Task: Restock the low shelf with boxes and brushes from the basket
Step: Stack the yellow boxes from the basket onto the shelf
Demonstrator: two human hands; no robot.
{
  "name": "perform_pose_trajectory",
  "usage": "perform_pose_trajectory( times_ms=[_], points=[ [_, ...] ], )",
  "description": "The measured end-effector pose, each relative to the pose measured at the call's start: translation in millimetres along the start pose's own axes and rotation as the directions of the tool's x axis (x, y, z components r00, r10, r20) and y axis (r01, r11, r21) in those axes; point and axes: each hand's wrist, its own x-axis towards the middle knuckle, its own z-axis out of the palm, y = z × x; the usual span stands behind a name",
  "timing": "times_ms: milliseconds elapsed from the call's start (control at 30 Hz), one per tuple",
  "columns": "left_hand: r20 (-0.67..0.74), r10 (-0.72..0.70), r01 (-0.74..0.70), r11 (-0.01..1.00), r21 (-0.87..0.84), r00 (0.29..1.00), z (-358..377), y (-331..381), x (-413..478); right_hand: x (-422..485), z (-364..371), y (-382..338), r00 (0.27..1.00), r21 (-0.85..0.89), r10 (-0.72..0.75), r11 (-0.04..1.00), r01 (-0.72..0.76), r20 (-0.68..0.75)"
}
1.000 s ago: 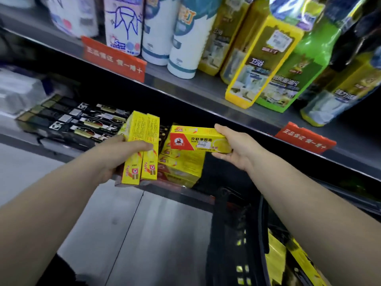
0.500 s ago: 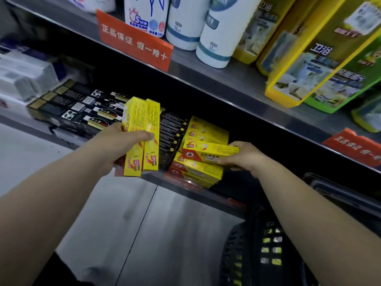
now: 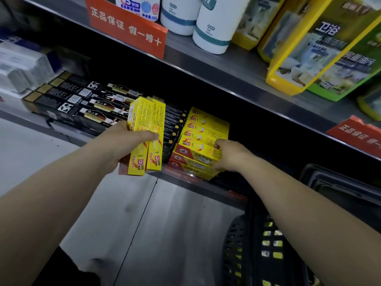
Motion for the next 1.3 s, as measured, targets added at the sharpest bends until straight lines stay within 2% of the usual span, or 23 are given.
perform_pose_trajectory(
  times_ms=[267, 367, 433, 467, 500, 567, 633, 700, 733, 800, 867, 933, 1000, 1100, 1167, 1233, 1300],
  points=[
    [0.021, 0.006, -0.006, 1.0, 0.015, 1.0, 6, 1, -1, 2, 1, -3, 0.999, 0.042, -0.032, 0.999, 0.032, -0.019],
    [0.047, -0.004, 0.004, 1.0, 0.003, 0.999, 8, 2, -1, 1, -1, -4, 1.0, 0.055, -0.015, 0.998, 0.014, 0.016],
    [0.087, -0.021, 0.026, 0.999, -0.046, 0.996, 11, 4, -2, -3, -7, -7, 1.0, 0.133, -0.012, 0.991, 0.011, 0.006],
    [0.122, -0.029, 0.038, 0.996, -0.075, 0.992, 12, 5, -3, -7, -12, -10, 0.998, 0.236, -0.03, 0.971, 0.04, -0.046],
    [0.165, -0.033, 0.05, 0.994, -0.1, 0.986, 14, 7, -5, -12, -17, -15, 0.991, 0.375, -0.06, 0.922, 0.1, -0.116],
    [0.264, -0.032, 0.066, 0.99, -0.122, 0.964, 17, 9, -8, -22, -28, -28, 0.977, 0.671, -0.107, 0.712, 0.206, -0.186],
    [0.36, -0.03, 0.074, 0.991, -0.109, 0.932, 20, 11, -13, -31, -37, -41, 0.98, 0.893, -0.167, 0.419, 0.166, -0.104],
    [0.432, -0.023, 0.078, 0.991, -0.11, 0.902, 24, 13, -16, -36, -43, -48, 0.966, 0.978, -0.26, 0.196, 0.067, -0.014],
    [0.45, -0.019, 0.082, 0.989, -0.12, 0.893, 25, 14, -16, -38, -46, -48, 0.954, 0.988, -0.3, 0.148, 0.031, 0.015],
    [0.445, -0.016, 0.086, 0.987, -0.138, 0.895, 27, 14, -15, -40, -52, -44, 0.947, 0.988, -0.316, 0.152, -0.005, 0.053],
    [0.369, -0.02, 0.088, 0.982, -0.169, 0.929, 28, 14, -11, -39, -56, -34, 0.977, 0.991, -0.202, 0.124, -0.045, 0.07],
    [0.229, -0.039, 0.092, 0.969, -0.228, 0.973, 28, 12, -4, -34, -58, -19, 0.994, 0.994, -0.015, 0.011, -0.11, 0.11],
    [0.111, -0.058, 0.087, 0.957, -0.276, 0.992, 28, 10, 3, -28, -57, -4, 0.979, 0.987, 0.137, -0.074, -0.143, 0.152],
    [0.083, -0.055, 0.078, 0.953, -0.294, 0.995, 31, 9, 7, -18, -51, 12, 0.948, 0.981, 0.266, -0.138, -0.14, 0.173],
    [0.132, -0.05, 0.087, 0.953, -0.291, 0.99, 36, 9, 6, -10, -46, 17, 0.939, 0.982, 0.304, -0.143, -0.121, 0.16],
    [0.194, -0.053, 0.109, 0.951, -0.289, 0.98, 42, 8, 4, -3, -39, 19, 0.94, 0.987, 0.308, -0.104, -0.119, 0.146],
    [0.246, -0.063, 0.137, 0.946, -0.295, 0.967, 48, 6, 3, 3, -30, 19, 0.95, 0.986, 0.272, 0.031, -0.166, 0.151]
  ],
)
